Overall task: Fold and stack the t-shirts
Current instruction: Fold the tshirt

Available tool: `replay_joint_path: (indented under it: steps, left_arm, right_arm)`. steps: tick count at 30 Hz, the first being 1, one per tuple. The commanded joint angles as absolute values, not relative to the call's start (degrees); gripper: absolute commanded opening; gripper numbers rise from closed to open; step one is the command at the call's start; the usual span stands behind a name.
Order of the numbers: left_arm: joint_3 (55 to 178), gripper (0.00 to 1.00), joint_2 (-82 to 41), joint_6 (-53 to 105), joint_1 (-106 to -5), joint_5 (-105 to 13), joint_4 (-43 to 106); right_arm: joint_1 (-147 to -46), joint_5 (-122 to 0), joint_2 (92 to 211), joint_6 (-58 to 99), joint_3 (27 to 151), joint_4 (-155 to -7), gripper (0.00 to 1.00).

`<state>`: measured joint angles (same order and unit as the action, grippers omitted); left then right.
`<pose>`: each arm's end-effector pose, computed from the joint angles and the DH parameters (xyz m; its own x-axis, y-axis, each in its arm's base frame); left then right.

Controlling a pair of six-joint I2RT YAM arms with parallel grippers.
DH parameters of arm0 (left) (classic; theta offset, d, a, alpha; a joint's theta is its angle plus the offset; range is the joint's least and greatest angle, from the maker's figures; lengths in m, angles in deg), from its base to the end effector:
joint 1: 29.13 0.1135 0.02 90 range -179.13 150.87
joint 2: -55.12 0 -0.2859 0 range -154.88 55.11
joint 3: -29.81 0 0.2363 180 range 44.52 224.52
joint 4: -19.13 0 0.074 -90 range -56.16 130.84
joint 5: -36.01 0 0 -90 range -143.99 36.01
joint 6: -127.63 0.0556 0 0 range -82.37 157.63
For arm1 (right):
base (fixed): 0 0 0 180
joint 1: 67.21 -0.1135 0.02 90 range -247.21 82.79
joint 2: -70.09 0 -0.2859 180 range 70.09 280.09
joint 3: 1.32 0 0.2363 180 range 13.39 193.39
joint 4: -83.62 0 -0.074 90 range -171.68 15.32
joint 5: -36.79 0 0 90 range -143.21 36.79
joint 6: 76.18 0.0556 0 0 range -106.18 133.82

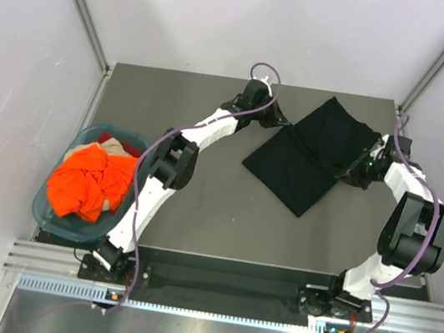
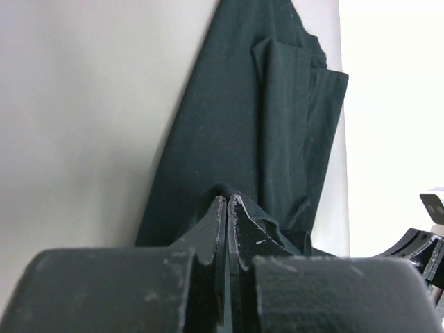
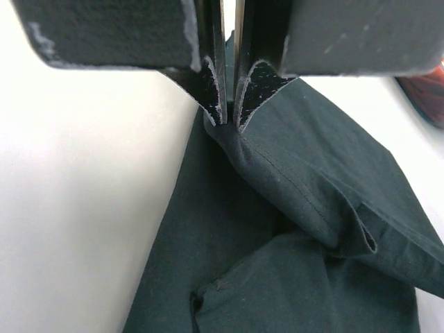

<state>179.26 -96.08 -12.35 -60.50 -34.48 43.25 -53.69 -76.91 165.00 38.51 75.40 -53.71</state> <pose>0.5201 -0.3388 0.1889 -0.8118 -0.3505 -0.4670 0.1952 0.5909 -0.7828 0.3259 -0.0554 0.2155 -0.7617 0.5765 -0.2958 0.3763 0.7652 0.5224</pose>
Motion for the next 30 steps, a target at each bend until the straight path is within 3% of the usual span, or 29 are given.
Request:
replay_joint_path:
  steps: [1,2,6,7,9,11,14,19,21,23,24,25,30]
  left_arm:
    - [182.07,0.00,-97.11,-13.43,-59.98,-34.12,38.50]
    - [182.07,0.00,-97.37,-13.44,-59.98,-34.21,38.50]
    - [183.73,0.16,-98.25,-12.39,-59.89,-35.43,41.38]
    - [185.91,0.26,-98.52,-11.95,-59.63,-35.88,42.61]
    - [187.34,0.32,-97.99,-10.28,-59.36,-36.58,45.87]
    - [187.34,0.47,-95.80,-8.87,-58.75,-37.46,49.54]
    - [186.03,0.52,-91.68,-5.19,-57.60,-39.65,55.44]
    - [170.35,0.54,-78.69,5.18,-56.55,-38.62,61.69]
    - [165.13,0.61,-75.59,9.48,-56.28,-37.21,63.27]
    - [157.84,0.66,-71.37,12.04,-55.76,-34.58,64.95]
    - [153.55,0.73,-70.14,14.14,-55.32,-33.87,65.21]
    - [152.11,0.74,-68.65,14.86,-55.14,-33.25,66.35]
    - [149.38,0.75,-69.51,17.59,-54.61,-27.81,68.82]
  right_arm:
    - [-52.44,-76.68,165.71,38.61,76.58,-56.45,0.01]
    - [-52.35,-76.50,165.80,38.52,76.58,-56.71,0.01]
    - [-51.74,-76.32,167.56,38.96,77.19,-58.12,0.07]
    - [-51.65,-76.15,168.69,39.39,77.46,-58.29,0.09]
    - [-51.48,-76.15,169.84,40.01,77.90,-60.13,0.13]
    - [-51.30,-75.80,171.42,41.15,78.86,-61.10,0.21]
    - [-50.86,-75.71,173.01,42.82,80.09,-61.99,0.27]
    - [-49.89,-71.69,172.84,41.17,84.56,-57.01,0.49]
    - [-49.98,-68.86,171.96,39.67,85.89,-53.57,0.57]
    - [-49.98,-67.71,168.45,38.96,84.24,-51.27,0.71]
    - [-50.15,-68.23,164.96,39.22,82.75,-51.00,0.86]
    - [-50.42,-69.71,163.36,39.13,79.51,-50.91,0.99]
    - [-53.84,-77.28,152.48,40.53,67.81,-51.44,1.00]
